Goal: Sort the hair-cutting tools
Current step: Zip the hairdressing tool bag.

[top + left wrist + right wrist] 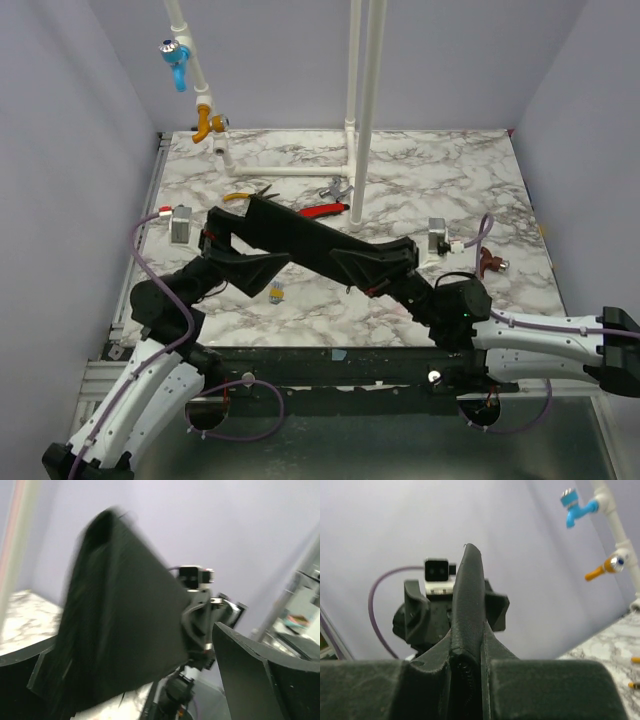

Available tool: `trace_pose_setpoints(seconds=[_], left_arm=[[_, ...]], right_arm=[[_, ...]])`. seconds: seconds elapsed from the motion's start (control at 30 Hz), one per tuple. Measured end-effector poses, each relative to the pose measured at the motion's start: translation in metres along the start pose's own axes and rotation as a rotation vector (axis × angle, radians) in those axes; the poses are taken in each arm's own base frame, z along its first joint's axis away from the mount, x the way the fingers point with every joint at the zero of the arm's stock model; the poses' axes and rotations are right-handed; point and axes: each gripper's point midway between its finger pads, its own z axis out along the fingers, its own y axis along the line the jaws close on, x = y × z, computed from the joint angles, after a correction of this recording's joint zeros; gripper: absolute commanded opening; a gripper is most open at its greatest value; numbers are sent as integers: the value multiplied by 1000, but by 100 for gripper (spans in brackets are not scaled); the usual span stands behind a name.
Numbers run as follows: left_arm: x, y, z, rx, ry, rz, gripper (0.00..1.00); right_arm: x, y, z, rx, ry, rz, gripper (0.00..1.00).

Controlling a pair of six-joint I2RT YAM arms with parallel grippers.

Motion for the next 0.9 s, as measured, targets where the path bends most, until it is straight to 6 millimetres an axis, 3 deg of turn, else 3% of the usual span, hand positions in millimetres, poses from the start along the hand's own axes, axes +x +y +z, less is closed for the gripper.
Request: trace_pose_setpoints(seconds=[0.07,0.2,0.33,0.43,0.6,0.73,0.8,0.9], left_arm=[[-4,6,-7,-74,-24,22,98],[-27,9,-25,-202,-131,110,98],[-34,9,-19,-214,-128,110,99],[-22,17,-5,-164,-72,32,98],[-5,23,17,-52,1,-106,98],[-3,12,24,32,22,-147,98],[-6,1,26,76,13,-141,92],[-12,-13,26,133,-5,-123,60]], right_arm=[[-20,4,-2,0,-48,-8,1],[-81,18,-11,-22,-214,-7,1],[-107,25,-14,-42,-303,-4,1],[-98,23,-8,-42,-294,-2,1],[-60,11,2,-17,-211,17,1],[-46,8,8,-16,-192,51,1],[-43,9,11,-21,-195,73,1],[-38,10,17,-29,-196,102,1]])
